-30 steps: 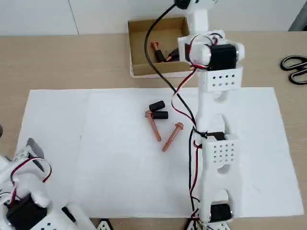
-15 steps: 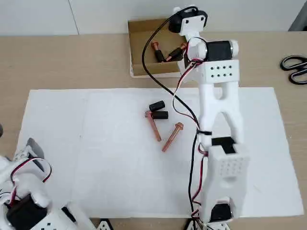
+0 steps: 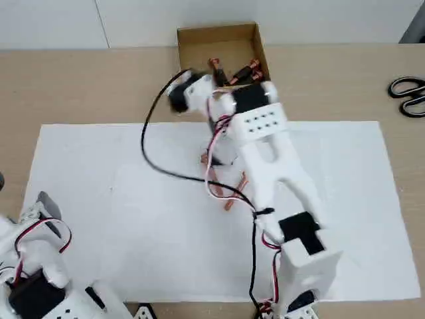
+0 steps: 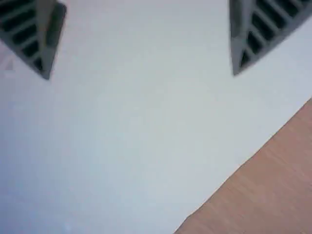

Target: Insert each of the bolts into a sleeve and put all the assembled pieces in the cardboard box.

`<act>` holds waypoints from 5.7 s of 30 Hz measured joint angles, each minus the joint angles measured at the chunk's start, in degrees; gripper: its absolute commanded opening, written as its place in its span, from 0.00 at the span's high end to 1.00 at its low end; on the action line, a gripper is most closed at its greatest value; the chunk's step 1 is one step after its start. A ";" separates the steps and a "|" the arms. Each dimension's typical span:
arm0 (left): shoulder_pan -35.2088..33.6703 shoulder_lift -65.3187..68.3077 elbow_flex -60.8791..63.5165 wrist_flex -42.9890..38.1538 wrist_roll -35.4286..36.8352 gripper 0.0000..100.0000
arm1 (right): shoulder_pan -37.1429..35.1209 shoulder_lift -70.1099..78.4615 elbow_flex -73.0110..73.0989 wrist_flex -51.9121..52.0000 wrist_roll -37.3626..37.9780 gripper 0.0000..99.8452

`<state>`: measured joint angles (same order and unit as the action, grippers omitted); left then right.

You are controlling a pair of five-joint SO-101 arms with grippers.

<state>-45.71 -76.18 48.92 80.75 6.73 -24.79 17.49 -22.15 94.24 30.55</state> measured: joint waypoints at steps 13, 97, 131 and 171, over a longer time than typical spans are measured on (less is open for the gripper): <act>0.00 0.00 0.00 0.09 0.00 0.77 | -0.79 9.41 0.26 -7.82 11.87 0.78; 0.00 0.00 0.00 1.41 0.00 0.77 | 16.09 4.04 2.46 -0.97 -29.36 1.00; 0.00 0.00 0.00 2.11 0.00 0.77 | 17.14 4.13 18.37 -14.07 -29.36 0.90; 0.00 0.00 0.00 2.11 0.00 0.77 | 18.11 -0.88 4.40 -0.09 -24.09 1.00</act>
<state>-45.71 -76.18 48.92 82.86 6.73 -6.68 16.62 -17.76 94.15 6.46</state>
